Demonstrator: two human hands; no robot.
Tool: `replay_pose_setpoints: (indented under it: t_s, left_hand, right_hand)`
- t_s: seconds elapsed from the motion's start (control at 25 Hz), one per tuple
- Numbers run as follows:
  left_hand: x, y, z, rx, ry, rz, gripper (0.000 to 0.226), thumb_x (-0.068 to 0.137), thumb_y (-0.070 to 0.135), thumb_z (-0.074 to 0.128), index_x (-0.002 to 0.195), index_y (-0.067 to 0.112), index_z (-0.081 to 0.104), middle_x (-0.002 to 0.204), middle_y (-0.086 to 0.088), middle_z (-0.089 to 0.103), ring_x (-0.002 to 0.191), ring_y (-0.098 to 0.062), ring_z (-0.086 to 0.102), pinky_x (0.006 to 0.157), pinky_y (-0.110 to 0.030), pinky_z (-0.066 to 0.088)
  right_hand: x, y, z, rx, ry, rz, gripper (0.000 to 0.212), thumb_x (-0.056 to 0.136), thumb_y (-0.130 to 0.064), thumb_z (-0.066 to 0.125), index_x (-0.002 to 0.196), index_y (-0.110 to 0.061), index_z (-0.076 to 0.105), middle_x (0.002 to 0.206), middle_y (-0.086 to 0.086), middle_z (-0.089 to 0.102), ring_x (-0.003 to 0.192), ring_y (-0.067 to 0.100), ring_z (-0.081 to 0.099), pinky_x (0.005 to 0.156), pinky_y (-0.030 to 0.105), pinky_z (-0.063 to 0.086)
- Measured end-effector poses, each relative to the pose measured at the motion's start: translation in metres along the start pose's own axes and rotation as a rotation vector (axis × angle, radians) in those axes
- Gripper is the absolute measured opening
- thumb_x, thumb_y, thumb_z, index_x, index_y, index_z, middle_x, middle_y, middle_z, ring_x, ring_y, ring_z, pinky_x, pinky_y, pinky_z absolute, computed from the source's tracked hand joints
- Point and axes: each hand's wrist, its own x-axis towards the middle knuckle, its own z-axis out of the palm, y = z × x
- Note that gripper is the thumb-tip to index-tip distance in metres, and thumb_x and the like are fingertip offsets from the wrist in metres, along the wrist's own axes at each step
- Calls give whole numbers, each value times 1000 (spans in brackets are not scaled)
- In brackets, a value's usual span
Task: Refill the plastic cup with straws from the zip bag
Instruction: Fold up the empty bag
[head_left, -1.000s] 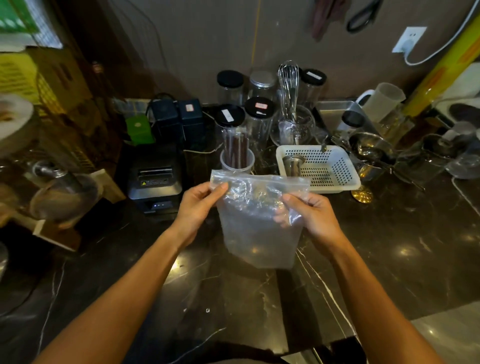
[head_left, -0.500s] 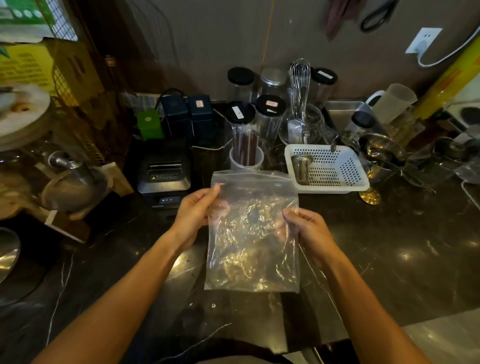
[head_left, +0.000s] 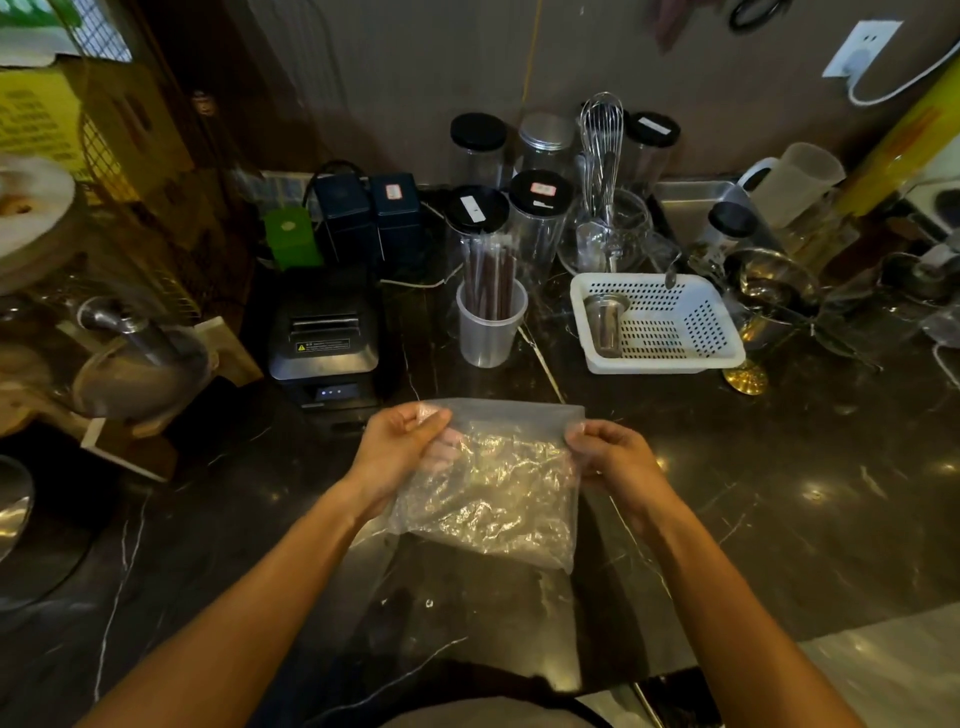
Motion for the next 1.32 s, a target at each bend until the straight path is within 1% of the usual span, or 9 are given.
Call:
replay_pose_setpoints:
  t_s: [0.16,0.36,0.52,0.64,0.72,0.92,1.08,1.2,1.32]
  left_hand:
    - [0,2,2,-36,-17,27,20,97,16,67,106,-1,72,91,-16,80,71,-17,77,65,-26,63]
    - [1,-1,1,64,-17,114,13,90,10,75,98,-1,72,86,-13,77,79,-19,76,74,-27,61]
    - [6,1,-4,81,-17,114,67,76,-4,83,134,10,52,89,-20,70,91,-25,76,93,-36,60]
    - [9,-1,-8,173,-65,111,88,74,-4,85,149,17,42,96,-30,68,101,-36,74,103,-40,55]
    - [7,1,-8,258,-92,124,71,78,1,84,141,14,55,98,-19,74,100,-31,76,99,-46,58]
    - [4,9,-14,433,-77,249,9,87,15,78,96,15,77,110,-15,66,104,-26,68,89,-40,62]
    - [2,14,-17,160,-165,146,23,97,16,67,115,2,66,113,-18,72,105,-30,74,87,-42,63]
    - [0,14,-10,-23,-167,36,29,100,18,63,127,7,60,119,-16,73,106,-32,75,89,-48,62]
    - [0,13,-2,-139,-135,-7,31,103,15,58,132,7,57,124,-16,72,111,-32,73,90,-48,62]
  right_hand:
    - [1,-4,4,49,38,-6,33,96,-7,71,129,-7,64,116,18,77,86,21,79,74,32,61]
    - [1,-10,5,61,119,-115,43,101,-2,63,135,-28,56,106,10,74,80,15,77,59,21,60]
    - [3,-15,-2,-91,14,-129,32,100,-8,66,124,-29,66,124,3,70,106,18,73,83,30,60]
    - [5,-18,-7,-189,-112,-82,58,94,-5,74,146,-23,54,131,1,64,112,18,69,84,29,59]
    - [7,-19,-7,-297,-115,-104,58,93,-2,73,146,-22,56,133,2,64,113,17,67,82,27,59]
    - [8,-19,-10,-543,-50,-237,7,97,-13,71,101,-18,75,114,8,64,105,22,64,78,27,53]
    - [7,-21,-11,-328,-86,-252,5,96,-15,73,95,-10,70,111,16,67,106,35,69,84,41,61]
    - [0,-23,-7,-80,-76,-184,18,93,-12,76,110,-11,68,114,15,73,102,35,75,82,43,64]
    - [-6,-19,-3,81,-135,-37,36,93,-19,77,126,-9,68,119,14,78,107,35,78,93,52,62]
